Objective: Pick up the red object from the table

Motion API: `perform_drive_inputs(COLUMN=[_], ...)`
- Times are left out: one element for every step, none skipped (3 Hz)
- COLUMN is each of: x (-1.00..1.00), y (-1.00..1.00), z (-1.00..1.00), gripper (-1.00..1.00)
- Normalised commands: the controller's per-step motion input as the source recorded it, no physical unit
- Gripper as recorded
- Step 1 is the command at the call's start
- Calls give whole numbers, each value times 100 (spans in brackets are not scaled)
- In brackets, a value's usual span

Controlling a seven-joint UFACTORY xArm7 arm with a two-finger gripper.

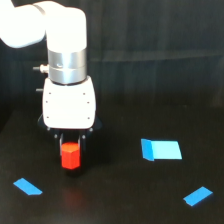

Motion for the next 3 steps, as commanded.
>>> perform_drive_inputs(x=[3,3,-11], y=[18,7,5], z=[82,81,68], gripper=[-100,-100,-97])
